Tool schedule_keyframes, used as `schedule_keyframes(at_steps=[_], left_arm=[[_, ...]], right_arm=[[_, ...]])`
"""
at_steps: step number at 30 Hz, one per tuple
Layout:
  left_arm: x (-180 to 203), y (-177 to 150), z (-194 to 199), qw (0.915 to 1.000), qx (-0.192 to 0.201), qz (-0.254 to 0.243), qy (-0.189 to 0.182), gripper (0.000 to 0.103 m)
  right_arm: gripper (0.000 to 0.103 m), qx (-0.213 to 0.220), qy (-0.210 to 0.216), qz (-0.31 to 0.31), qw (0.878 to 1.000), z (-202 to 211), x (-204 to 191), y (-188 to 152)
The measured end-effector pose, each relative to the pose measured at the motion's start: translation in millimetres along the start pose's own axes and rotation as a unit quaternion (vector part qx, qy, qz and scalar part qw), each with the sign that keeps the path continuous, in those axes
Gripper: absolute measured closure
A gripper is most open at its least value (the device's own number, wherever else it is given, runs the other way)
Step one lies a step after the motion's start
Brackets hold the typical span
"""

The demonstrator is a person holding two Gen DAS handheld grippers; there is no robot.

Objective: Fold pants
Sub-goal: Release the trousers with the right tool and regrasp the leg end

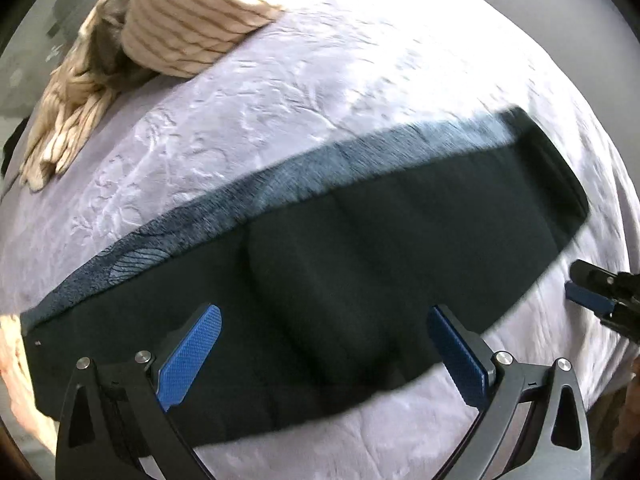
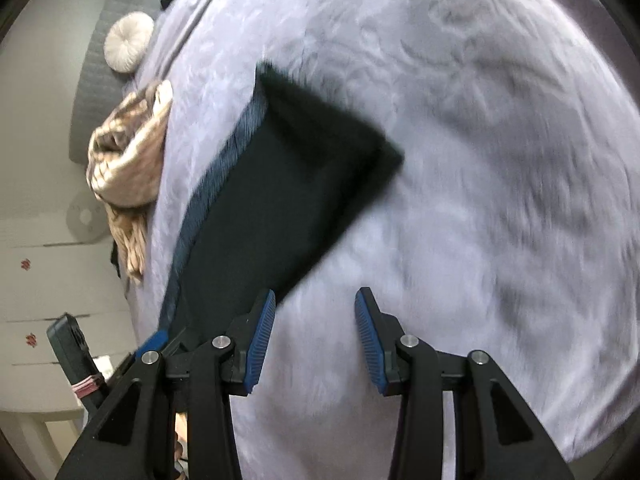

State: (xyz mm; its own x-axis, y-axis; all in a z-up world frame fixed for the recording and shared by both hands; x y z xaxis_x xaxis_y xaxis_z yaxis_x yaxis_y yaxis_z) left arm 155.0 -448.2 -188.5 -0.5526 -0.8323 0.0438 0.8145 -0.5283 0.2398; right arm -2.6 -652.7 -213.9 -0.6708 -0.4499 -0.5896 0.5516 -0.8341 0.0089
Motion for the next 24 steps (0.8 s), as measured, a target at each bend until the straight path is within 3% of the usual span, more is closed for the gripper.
schedule_keyframes(at_steps=[5,9,15,17,18,19,20,22,24], left_arm=[[-15.9,2.1,-29.6,0.9995,-0.003,0.03,0.013,0.0],[-21.0,-9.0,-45.7,0.9974,-0.003,0.071,-0.011,0.0],[-18.8,-6.5,-38.5,0.9986,-0.004,0.053,-0.005,0.0],[-21.7,8.0,-23.2,0.9987,0.021,0.047,0.005,0.004],[-22.6,14.8,-16.0,0.9984,0.035,0.044,0.008,0.005],[-24.3,24.4,-6.9,0.9976,0.053,0.043,0.012,0.005],[-27.9,33.0,-0.3,0.9964,0.068,0.047,0.02,0.005],[-39.2,48.1,4.4,0.9935,0.086,0.065,0.037,0.005],[-58.2,57.3,-11.6,0.9906,0.078,0.091,0.066,0.005]], right_arm=[[0.049,0.02,0.041,-0.01,0.999,-11.9,0.8,28.2],[0.049,0.031,0.069,-0.014,0.997,-25.6,0.3,38.5],[0.044,0.06,0.107,0.022,0.992,-30.4,-35.6,50.7],[0.044,0.06,0.114,0.026,0.991,-33.8,-44.9,54.4],[0.05,0.05,0.102,0.022,0.993,-39.5,-45.3,55.5],[0.075,0.042,0.096,0.018,0.994,-43.9,-45.5,55.5],[0.089,0.039,0.091,0.014,0.995,-45.2,-45.6,56.5],[0.09,0.048,0.106,0.015,0.993,-35.4,-52.4,55.9],[0.09,0.061,0.114,0.038,0.991,-21.8,-65.1,51.8]])
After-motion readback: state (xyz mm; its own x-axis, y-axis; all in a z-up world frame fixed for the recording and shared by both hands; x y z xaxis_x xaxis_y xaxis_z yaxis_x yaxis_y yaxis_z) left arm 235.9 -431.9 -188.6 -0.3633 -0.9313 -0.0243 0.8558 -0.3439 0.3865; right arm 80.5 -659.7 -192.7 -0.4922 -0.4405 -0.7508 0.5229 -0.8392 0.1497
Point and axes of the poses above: each gripper's, at about its wrist camera, not at the fingertips, and z roughly against the way its jaws point, x to its right, y to its top, the point moved 10 cm from there along -z, roughly the way its jaws point, and after that the axes turned 5 degrees about -y, right-handed, at the moved point
